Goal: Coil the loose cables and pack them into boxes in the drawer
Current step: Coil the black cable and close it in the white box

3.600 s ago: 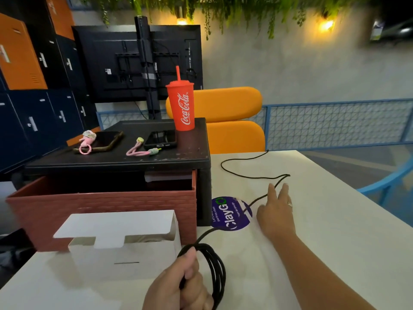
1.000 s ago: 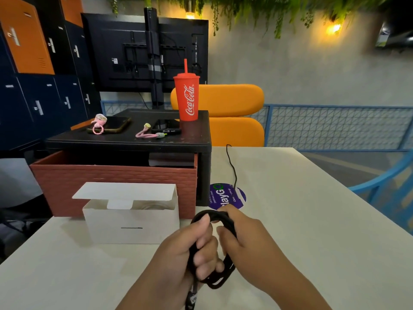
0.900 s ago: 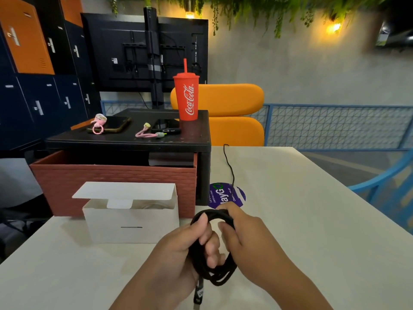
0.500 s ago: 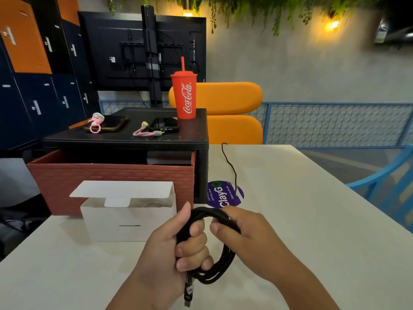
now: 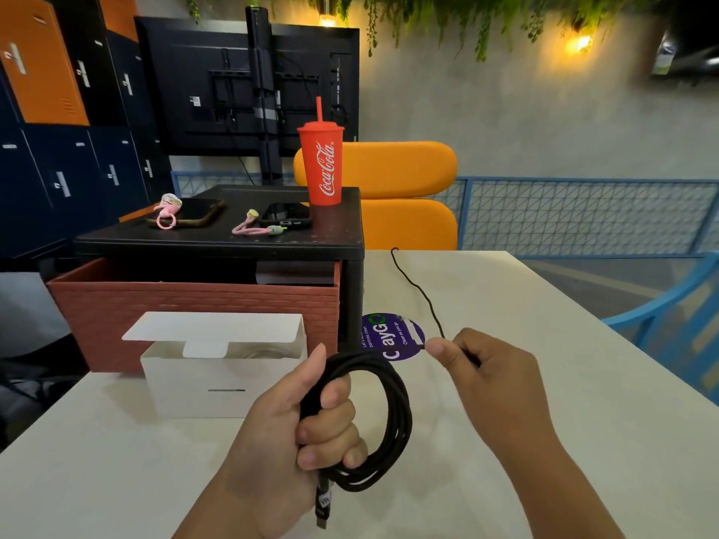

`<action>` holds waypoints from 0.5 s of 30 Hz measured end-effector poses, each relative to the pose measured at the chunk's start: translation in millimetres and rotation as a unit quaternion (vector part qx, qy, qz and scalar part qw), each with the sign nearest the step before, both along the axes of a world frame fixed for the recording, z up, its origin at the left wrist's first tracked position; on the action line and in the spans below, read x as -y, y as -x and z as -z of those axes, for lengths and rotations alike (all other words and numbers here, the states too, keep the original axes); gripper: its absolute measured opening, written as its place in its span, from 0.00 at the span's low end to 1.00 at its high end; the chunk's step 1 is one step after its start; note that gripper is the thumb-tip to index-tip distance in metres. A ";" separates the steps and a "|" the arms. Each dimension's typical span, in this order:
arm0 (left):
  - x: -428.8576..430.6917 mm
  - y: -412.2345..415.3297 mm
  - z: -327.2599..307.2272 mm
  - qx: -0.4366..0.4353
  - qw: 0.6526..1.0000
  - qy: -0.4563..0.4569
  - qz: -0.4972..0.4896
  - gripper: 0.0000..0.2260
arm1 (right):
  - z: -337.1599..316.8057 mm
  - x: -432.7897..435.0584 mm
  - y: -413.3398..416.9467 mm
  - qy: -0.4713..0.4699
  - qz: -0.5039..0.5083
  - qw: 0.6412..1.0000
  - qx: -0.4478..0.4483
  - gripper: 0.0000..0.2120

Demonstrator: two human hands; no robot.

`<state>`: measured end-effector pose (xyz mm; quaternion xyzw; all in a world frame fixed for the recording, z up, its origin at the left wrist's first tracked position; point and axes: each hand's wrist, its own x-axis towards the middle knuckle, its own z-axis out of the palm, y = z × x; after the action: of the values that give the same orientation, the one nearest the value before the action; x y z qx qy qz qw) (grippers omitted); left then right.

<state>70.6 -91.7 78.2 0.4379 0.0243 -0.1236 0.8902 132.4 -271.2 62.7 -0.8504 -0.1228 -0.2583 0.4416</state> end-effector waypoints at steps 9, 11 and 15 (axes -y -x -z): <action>2.1 -3.8 2.4 0.074 0.984 0.111 -0.122 0.21 | 7.4 -23.6 11.0 0.130 -0.255 0.912 -0.294 0.14; 5.2 -2.8 3.5 0.093 0.984 0.087 -0.127 0.23 | 5.4 -28.1 14.8 0.199 -0.275 0.892 -0.298 0.11; 15.6 -2.3 8.3 0.108 0.983 0.033 -0.145 0.22 | -1.5 -31.4 21.3 0.304 -0.286 0.850 -0.322 0.08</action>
<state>72.9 -107.2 69.9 0.4106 -0.0130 0.0542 0.9101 111.1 -239.8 64.2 -0.9051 -0.2836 0.2176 0.2301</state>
